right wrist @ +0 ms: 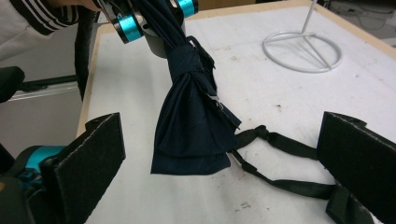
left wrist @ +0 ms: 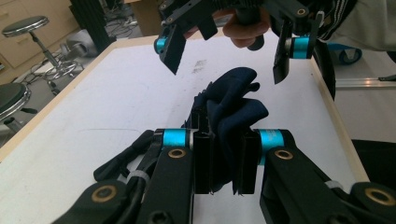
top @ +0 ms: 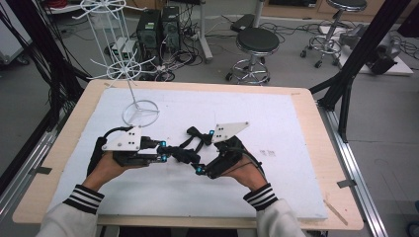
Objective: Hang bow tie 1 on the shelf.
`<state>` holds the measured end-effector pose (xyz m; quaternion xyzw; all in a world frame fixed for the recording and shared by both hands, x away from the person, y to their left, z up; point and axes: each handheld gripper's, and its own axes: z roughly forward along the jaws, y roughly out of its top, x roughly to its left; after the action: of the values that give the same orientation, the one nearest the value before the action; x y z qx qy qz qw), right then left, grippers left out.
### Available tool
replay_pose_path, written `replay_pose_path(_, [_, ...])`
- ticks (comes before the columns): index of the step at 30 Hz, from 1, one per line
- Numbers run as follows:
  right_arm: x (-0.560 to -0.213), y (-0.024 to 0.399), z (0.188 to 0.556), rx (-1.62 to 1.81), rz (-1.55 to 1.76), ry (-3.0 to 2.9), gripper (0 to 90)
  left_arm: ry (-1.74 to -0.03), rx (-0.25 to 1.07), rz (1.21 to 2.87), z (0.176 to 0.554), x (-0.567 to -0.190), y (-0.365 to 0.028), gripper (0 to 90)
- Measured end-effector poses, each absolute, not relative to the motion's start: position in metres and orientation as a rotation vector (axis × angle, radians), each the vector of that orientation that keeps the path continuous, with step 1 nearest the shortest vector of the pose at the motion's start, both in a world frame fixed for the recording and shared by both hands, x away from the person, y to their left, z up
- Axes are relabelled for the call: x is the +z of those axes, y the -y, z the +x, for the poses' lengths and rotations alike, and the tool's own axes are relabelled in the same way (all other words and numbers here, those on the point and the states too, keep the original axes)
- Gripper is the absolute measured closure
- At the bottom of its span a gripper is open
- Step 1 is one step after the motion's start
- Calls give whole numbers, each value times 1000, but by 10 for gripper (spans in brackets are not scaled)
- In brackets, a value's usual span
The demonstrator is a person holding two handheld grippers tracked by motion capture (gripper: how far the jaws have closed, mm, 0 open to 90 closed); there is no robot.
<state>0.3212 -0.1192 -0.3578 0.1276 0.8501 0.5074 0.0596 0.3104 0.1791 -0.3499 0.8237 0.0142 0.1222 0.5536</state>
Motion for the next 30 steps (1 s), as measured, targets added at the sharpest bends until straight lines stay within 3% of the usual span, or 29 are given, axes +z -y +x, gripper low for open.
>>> replay_pose_path(30, [-351,190,303,1519,659,-2220,8,-387,416,1879,321,-324,-215,809])
